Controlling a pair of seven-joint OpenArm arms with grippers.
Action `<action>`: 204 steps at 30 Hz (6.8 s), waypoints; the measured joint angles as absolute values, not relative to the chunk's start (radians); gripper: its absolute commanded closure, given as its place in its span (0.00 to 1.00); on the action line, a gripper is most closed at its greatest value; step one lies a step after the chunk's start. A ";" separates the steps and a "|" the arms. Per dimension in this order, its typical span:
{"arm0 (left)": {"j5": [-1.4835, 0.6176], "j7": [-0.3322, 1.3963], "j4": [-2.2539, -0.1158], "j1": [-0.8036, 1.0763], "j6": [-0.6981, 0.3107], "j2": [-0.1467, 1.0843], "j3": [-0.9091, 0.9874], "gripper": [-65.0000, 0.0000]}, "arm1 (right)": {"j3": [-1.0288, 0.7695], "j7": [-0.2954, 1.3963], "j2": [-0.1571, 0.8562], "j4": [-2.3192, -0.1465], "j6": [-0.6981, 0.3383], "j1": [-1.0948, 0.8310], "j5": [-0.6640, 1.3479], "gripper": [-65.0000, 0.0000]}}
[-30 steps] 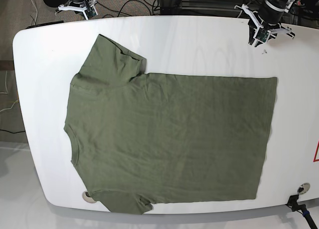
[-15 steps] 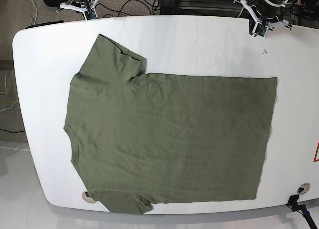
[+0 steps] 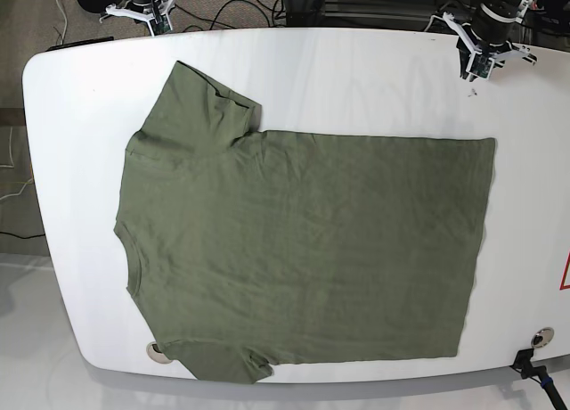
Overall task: Fold the T-shirt properly
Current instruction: 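Move both grippers down toward the shoulder edge of the green T-shirt, then position both open grippers at the shirt's shoulder corners, then close both grippers on the shoulder corners of the shirt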
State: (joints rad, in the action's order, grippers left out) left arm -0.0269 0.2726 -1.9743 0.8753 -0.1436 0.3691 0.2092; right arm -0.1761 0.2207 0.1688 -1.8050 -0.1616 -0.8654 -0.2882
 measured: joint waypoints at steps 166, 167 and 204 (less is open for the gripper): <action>-0.625 0.718 -1.646 0.315 -0.599 0.233 0.759 0.50 | -0.664 1.051 -0.075 -1.661 -0.699 -0.334 0.765 0.85; -0.626 0.718 -1.646 0.315 -0.599 0.233 0.759 0.50 | -0.664 1.052 -0.075 -1.660 -0.696 -0.334 0.762 0.96; -0.645 0.759 -1.258 0.110 -0.660 0.231 0.696 0.50 | -0.664 1.070 -0.072 -1.654 -0.685 -0.339 0.739 1.00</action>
